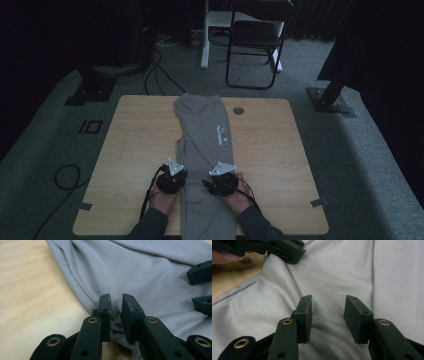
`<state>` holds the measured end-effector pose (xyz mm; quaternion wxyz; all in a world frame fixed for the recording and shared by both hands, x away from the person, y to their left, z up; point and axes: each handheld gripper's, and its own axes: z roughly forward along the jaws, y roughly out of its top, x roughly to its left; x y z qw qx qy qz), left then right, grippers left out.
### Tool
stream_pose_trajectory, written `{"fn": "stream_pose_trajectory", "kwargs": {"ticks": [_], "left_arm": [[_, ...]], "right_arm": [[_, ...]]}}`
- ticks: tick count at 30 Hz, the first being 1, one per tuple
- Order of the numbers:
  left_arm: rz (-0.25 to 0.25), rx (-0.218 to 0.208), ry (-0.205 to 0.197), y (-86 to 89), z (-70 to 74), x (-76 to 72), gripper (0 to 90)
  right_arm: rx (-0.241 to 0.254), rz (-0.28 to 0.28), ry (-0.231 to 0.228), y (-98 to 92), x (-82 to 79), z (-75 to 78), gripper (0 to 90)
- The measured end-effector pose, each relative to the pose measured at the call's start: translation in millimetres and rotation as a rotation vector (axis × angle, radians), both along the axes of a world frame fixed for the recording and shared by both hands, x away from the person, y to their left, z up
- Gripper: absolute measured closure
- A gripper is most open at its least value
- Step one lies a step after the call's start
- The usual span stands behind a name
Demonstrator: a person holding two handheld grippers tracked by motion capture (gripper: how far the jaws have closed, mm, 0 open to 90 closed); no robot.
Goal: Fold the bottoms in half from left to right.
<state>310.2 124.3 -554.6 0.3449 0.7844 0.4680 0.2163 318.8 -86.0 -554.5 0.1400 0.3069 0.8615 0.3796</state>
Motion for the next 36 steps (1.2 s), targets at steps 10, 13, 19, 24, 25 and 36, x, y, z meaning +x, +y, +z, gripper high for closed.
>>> {"fn": "stream_pose_trajectory", "kwargs": {"ticks": [10,13,19,24,25,36], "left_arm": [[-0.051,-0.066,-0.036,-7.4,3.5,-40.6,73.5],[-0.012,-0.051,-0.075,-1.6,11.5,-25.6,73.3],[0.110,-0.019,-0.081,11.0,13.8,28.9,68.7],[0.119,0.030,-0.052,4.6,9.8,52.8,63.7],[0.125,0.044,-0.035,3.1,7.7,56.8,64.2],[0.216,-0.001,-0.032,21.3,0.0,57.6,87.3]], "right_arm": [[-0.042,0.043,0.012,-5.5,-27.0,5.4,59.0],[-0.024,-0.004,-0.016,-1.7,-10.8,12.9,62.9],[-0.029,-0.049,-0.045,12.2,23.0,25.7,68.0],[-0.057,-0.087,-0.032,27.2,55.0,23.5,69.8],[-0.060,-0.093,-0.024,29.9,60.0,22.3,69.7],[-0.058,-0.174,0.008,23.2,86.4,18.7,89.2]]}}
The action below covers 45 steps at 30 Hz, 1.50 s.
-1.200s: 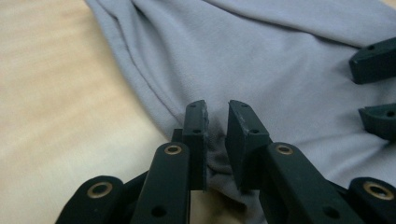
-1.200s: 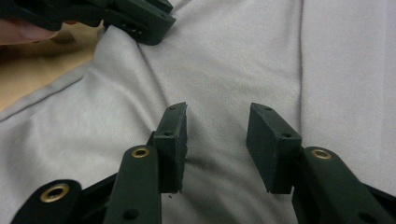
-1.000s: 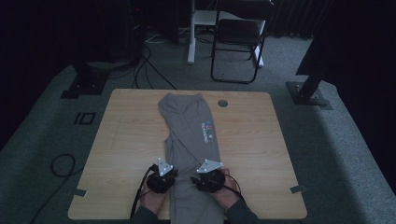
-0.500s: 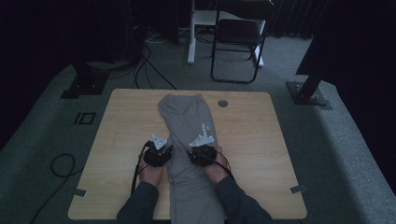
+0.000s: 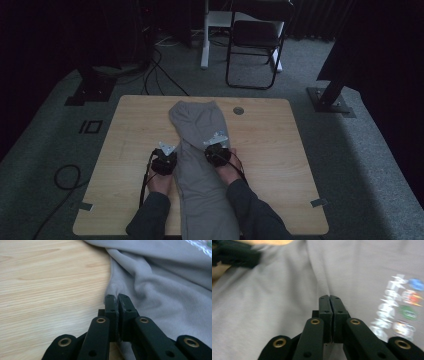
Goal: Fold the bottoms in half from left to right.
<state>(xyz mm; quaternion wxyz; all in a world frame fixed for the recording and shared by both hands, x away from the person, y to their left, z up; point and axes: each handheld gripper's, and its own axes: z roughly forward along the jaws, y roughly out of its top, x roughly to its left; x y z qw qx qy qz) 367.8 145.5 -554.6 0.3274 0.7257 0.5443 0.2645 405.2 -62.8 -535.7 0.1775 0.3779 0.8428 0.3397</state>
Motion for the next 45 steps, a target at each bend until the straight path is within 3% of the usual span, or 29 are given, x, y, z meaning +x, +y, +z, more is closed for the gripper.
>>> {"fn": "stream_pose_trajectory", "kwargs": {"ticks": [3,4,5,7,9,10,13,20,25,29,31,34,35,38,41,42,45], "left_arm": [[0.030,0.011,-0.014,3.0,0.3,-1.7,87.3],[0.037,0.011,-0.021,2.7,0.1,-2.3,87.2],[0.039,0.026,-0.024,1.6,0.4,-3.1,87.2],[0.036,0.068,-0.034,-2.5,0.1,-4.6,87.3],[0.036,0.083,-0.035,-4.6,-0.1,-6.0,87.3],[0.040,0.078,-0.034,-4.2,-0.2,-6.3,87.3],[0.046,0.055,-0.031,-2.4,0.0,-6.8,87.2],[0.043,0.060,-0.028,-2.9,-0.2,-6.5,86.6],[0.044,0.062,-0.024,-3.3,-0.4,-6.1,86.5],[0.045,0.068,-0.022,-3.6,-0.4,-6.0,86.6],[0.046,0.068,-0.021,-3.8,-0.5,-5.8,86.6],[0.046,0.072,-0.016,-4.0,-0.5,-5.5,86.6],[0.047,0.072,-0.017,-4.2,-0.6,-5.5,86.7],[0.047,0.071,-0.017,-4.2,-0.7,-5.6,86.7],[0.047,0.072,-0.017,-4.3,-0.7,-5.7,86.7],[0.047,0.073,-0.017,-4.3,-0.6,-5.8,86.7],[0.050,0.069,-0.016,-4.0,-0.7,-6.7,86.7]], "right_arm": [[0.036,-0.033,0.003,-11.8,3.3,2.5,89.3],[0.051,-0.064,0.001,-27.0,6.5,4.1,89.2],[0.051,-0.064,0.001,-27.0,6.5,4.1,89.2],[0.077,-0.095,0.006,-44.0,10.4,4.1,89.2],[0.101,-0.123,0.018,-60.7,14.5,2.7,89.2],[0.111,-0.151,0.029,-73.9,17.9,-1.0,88.9],[0.099,-0.187,0.050,-83.7,20.3,-9.3,87.3],[0.139,-0.194,0.045,-82.4,19.2,-11.5,73.8],[0.157,-0.128,0.010,-64.3,23.7,0.1,60.6],[0.116,-0.074,-0.019,-39.1,30.3,3.2,55.1],[0.050,-0.056,-0.048,-24.9,34.2,2.5,51.8],[-0.027,-0.039,-0.044,-7.8,46.0,-2.2,51.5],[-0.061,-0.051,-0.043,-5.6,54.0,-4.5,55.7],[-0.066,-0.083,-0.028,-9.9,61.0,-5.1,62.9],[-0.075,-0.197,-0.023,-33.0,71.5,-1.0,73.9],[-0.075,-0.197,-0.023,-33.0,71.5,-1.0,73.9],[-0.062,-0.274,0.002,-51.8,76.1,-0.4,75.9]]}}
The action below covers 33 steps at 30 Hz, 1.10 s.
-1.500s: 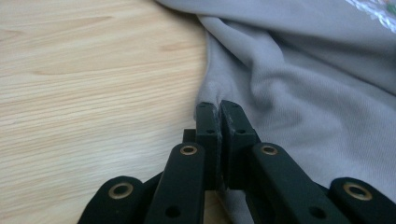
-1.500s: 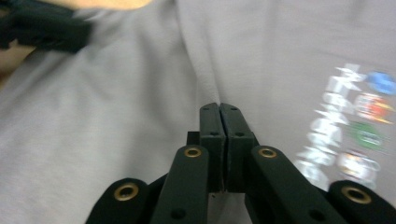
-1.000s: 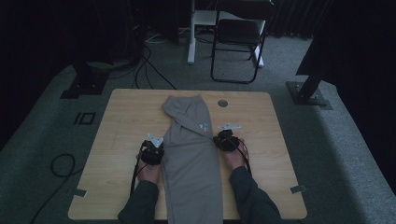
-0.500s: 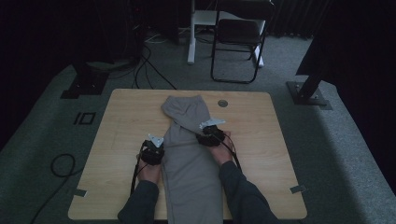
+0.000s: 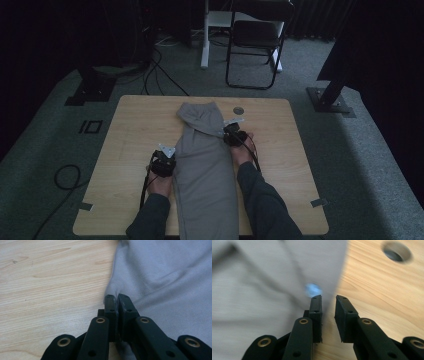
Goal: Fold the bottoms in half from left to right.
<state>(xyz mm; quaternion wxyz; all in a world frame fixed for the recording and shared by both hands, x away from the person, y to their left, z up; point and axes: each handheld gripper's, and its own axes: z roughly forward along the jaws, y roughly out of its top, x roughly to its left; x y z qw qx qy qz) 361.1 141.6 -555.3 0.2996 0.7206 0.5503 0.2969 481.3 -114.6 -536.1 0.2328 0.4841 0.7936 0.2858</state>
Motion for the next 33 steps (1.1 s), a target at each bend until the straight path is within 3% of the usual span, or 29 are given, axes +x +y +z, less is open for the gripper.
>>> {"fn": "stream_pose_trajectory", "kwargs": {"ticks": [1,3,4,5,6,7,8,9,10,11,13,15,17,18,20,22,26,33], "left_arm": [[0.000,0.000,0.001,0.1,0.0,-0.1,86.6],[0.003,-0.004,0.003,0.4,0.1,0.2,86.5],[0.002,-0.004,0.001,0.5,0.2,0.2,85.8],[0.000,-0.003,-0.001,0.5,0.3,0.1,83.3],[-0.002,-0.006,-0.013,0.0,0.1,-0.5,83.3],[-0.009,-0.004,-0.018,0.0,0.5,-1.3,79.2],[-0.018,-0.009,-0.051,-0.5,1.5,-3.2,71.5],[-0.018,-0.009,-0.051,-0.5,1.5,-3.2,68.9],[-0.033,-0.020,-0.079,0.2,3.8,-4.1,68.9],[-0.042,-0.026,-0.107,0.4,5.8,-4.0,62.6],[-0.040,-0.032,-0.136,0.0,9.9,-0.6,60.9],[-0.056,-0.041,-0.118,-1.3,12.4,8.7,58.7],[-0.049,-0.009,-0.105,-4.4,10.7,18.5,58.6],[-0.057,-0.017,0.009,-4.0,3.2,33.6,64.1],[-0.047,-0.028,0.018,-2.9,0.4,35.9,74.8],[-0.034,-0.064,0.041,0.1,1.8,35.9,76.9],[-0.071,-0.037,0.043,-0.1,2.1,24.9,81.7],[-0.127,-0.090,0.058,8.9,1.5,-9.0,81.6]], "right_arm": [[0.009,-0.016,0.025,-10.7,1.4,-2.4,73.8],[0.016,-0.013,0.029,-14.4,0.5,-2.7,72.0],[0.027,-0.009,0.020,-17.4,-2.2,-1.8,69.9],[0.076,0.019,0.010,-19.7,-6.0,0.5,66.8],[0.076,0.019,0.010,-19.7,-6.0,0.5,66.8],[0.105,0.046,0.005,-19.1,-8.5,2.4,65.3],[0.142,0.106,-0.007,-14.4,-11.6,4.5,60.5],[0.142,0.106,-0.007,-14.4,-11.6,4.5,60.5],[0.151,0.136,-0.007,-11.5,-12.6,4.7,58.6],[0.135,0.206,-0.019,-1.3,-15.8,3.8,53.7],[0.130,0.217,-0.017,1.6,-15.9,3.0,51.9],[0.117,0.219,-0.005,7.9,-14.5,0.3,51.0],[0.082,0.188,0.011,11.5,-10.2,-5.2,53.9],[0.075,0.173,0.025,10.9,-8.7,-8.0,55.0],[0.094,0.168,0.038,8.0,-8.4,-10.3,56.6],[0.096,0.165,0.036,6.5,-9.1,-10.5,57.2],[0.104,0.177,0.040,2.1,-17.1,-10.7,59.4],[0.102,0.227,0.041,-4.4,-49.5,-11.1,60.9]]}}
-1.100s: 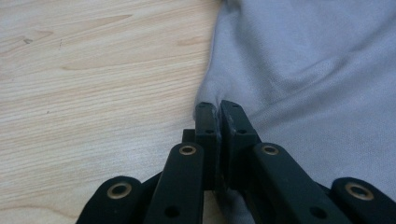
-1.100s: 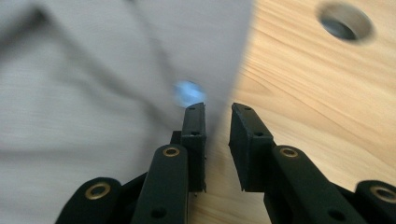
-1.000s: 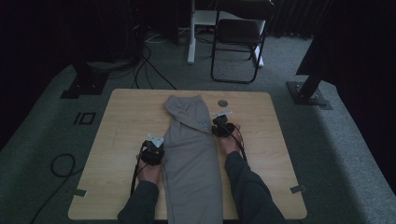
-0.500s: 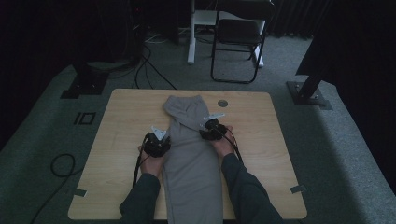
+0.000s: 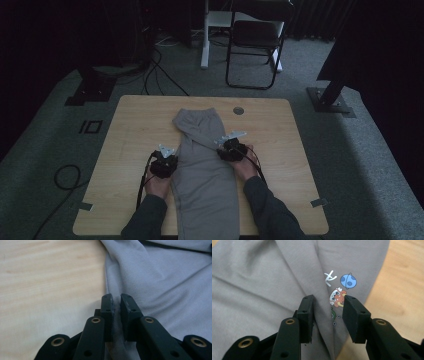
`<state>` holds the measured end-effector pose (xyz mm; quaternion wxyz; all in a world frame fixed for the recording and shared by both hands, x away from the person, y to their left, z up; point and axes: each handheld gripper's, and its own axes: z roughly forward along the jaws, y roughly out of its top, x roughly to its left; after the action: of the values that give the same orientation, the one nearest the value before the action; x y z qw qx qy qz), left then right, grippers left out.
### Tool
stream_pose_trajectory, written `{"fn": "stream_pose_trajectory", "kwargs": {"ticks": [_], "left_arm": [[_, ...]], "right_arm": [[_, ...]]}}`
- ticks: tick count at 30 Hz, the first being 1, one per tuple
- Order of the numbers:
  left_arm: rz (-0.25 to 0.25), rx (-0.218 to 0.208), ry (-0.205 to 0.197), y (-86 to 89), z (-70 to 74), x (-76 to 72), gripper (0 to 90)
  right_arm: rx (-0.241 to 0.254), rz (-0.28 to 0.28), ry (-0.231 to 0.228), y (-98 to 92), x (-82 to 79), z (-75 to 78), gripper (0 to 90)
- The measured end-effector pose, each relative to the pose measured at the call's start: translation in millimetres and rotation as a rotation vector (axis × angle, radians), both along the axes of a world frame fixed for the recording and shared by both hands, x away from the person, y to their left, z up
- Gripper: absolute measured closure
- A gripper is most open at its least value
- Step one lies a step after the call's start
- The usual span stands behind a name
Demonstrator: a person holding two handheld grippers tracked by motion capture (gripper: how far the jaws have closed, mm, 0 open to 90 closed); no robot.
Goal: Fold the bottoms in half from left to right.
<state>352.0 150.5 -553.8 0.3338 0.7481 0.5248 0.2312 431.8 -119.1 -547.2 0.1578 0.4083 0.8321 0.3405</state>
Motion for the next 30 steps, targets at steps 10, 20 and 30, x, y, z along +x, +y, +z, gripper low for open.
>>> {"fn": "stream_pose_trajectory", "kwargs": {"ticks": [10,20,30], "left_arm": [[-0.038,-0.024,0.005,1.7,-0.8,-39.5,78.4],[-0.048,-0.003,-0.018,-4.2,-2.1,-35.6,75.5],[-0.046,0.010,-0.021,-6.9,-2.1,-38.4,82.1]], "right_arm": [[-0.028,0.068,-0.001,-5.8,-49.9,1.3,59.9],[-0.077,0.119,-0.045,45.2,-18.4,10.9,49.3],[-0.127,0.174,-0.050,105.6,15.6,13.9,59.4]]}}
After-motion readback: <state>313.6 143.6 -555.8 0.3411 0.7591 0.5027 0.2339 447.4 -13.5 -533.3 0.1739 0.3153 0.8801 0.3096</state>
